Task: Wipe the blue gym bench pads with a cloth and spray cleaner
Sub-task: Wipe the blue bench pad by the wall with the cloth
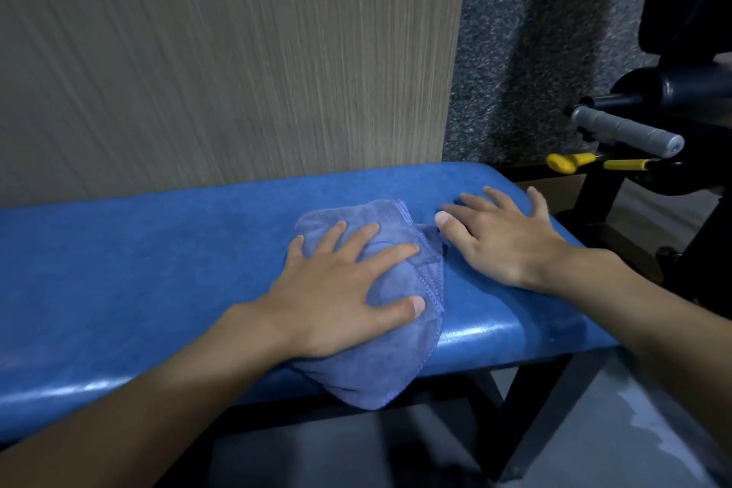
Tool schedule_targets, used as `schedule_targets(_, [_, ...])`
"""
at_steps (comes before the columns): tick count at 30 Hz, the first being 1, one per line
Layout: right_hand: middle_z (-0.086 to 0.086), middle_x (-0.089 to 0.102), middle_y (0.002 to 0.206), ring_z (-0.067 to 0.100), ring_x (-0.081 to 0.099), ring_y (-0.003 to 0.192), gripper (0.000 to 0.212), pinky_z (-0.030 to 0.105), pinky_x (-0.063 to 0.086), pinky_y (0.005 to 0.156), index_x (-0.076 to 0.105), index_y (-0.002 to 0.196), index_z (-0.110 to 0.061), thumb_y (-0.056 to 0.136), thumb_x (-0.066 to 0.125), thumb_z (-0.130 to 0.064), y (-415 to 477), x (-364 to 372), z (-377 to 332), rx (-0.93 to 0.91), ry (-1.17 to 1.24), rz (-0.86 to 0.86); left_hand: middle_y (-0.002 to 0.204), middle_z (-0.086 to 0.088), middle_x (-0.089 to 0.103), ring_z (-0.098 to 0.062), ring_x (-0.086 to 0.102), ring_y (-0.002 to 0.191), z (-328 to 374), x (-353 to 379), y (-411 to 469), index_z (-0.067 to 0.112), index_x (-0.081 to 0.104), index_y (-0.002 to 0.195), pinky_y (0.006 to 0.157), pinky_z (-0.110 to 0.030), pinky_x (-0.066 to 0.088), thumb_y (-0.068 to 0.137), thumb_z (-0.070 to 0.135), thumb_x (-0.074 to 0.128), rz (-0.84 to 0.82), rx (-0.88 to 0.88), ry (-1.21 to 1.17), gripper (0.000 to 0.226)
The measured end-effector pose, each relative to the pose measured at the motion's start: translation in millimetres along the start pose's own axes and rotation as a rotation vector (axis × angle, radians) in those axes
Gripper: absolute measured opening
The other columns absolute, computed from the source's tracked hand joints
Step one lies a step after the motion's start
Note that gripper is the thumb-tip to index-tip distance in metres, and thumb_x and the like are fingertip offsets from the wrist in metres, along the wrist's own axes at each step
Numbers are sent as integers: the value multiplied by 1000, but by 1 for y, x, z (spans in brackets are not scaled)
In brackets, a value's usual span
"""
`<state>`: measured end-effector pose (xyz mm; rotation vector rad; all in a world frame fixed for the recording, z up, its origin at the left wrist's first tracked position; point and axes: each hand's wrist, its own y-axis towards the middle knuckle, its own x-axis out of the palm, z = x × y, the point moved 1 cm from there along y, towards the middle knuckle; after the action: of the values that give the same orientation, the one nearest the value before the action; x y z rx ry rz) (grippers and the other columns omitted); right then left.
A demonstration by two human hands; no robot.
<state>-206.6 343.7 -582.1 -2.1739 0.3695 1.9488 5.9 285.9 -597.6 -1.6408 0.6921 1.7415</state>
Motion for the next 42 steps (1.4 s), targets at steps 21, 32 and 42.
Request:
schedule_targets(21, [-11, 12, 162, 14, 3, 150, 65, 53, 3, 118, 20, 151, -44, 91, 4, -64, 4, 15, -8, -47, 21, -27, 167, 10, 9, -23, 5, 154, -54, -7, 93, 66, 11, 143, 117, -62, 5, 79, 85, 19, 39, -89, -10, 67])
schedule_targets(32, [-9, 21, 161, 19, 5, 151, 60, 61, -7, 115, 32, 148, -42, 97, 4, -61, -4, 3, -14, -37, -41, -36, 166, 16, -3, -18, -9, 154, -22, -2, -5, 69, 0, 141, 118, -62, 1, 60, 92, 7, -18, -26, -14, 84])
schedule_targets(42, [-10, 8, 164, 16, 1, 151, 70, 57, 1, 118, 19, 152, -42, 88, 4, -67, 7, 19, -32, -64, -3, -46, 164, 15, 16, -20, 10, 153, -92, -18, 111, 70, 20, 138, 117, -61, 9, 77, 85, 26, 49, -103, -67, 64])
